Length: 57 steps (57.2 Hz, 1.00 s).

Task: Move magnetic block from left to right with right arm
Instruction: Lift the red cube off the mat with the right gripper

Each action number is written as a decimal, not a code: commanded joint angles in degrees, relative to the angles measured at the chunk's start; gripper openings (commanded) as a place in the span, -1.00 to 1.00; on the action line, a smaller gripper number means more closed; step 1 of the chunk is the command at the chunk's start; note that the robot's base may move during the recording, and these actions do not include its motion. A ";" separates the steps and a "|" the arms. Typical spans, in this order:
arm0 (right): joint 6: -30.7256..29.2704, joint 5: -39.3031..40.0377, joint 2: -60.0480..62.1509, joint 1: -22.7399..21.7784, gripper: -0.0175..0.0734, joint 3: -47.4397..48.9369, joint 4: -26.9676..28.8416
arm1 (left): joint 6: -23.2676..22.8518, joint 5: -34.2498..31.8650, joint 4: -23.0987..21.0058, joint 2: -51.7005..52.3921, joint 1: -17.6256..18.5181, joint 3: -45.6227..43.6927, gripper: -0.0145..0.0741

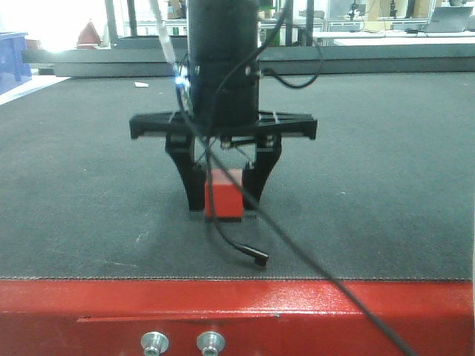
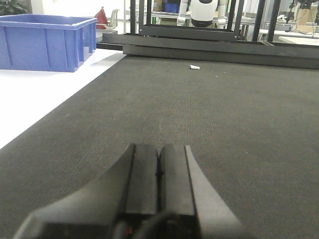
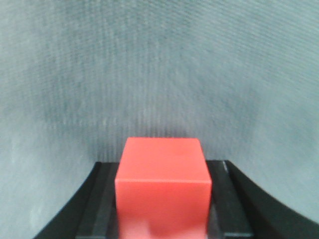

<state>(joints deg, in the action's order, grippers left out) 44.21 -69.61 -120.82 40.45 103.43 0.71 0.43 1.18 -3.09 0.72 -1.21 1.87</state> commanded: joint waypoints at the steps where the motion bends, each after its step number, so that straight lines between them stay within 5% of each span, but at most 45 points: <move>1: -2.61 -1.42 6.41 -1.38 0.11 1.11 -0.36 | -0.43 -4.65 -0.15 0.66 0.38 0.46 -0.96; 16: -18.75 2.63 16.07 -6.24 0.11 -8.85 0.00 | -0.43 -4.65 -0.15 0.66 0.38 0.46 -0.96; 26: -25.55 13.28 27.29 -12.37 0.11 -22.53 0.00 | -0.43 -4.65 -0.15 0.66 0.38 0.46 -0.96; 57: -39.83 50.73 60.51 -41.87 0.11 -62.87 4.46 | -0.43 -4.65 -0.15 0.66 0.38 0.46 -0.96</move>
<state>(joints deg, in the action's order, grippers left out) 5.88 -28.56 -65.74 1.42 43.07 3.97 0.43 1.18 -3.09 0.72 -1.21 1.87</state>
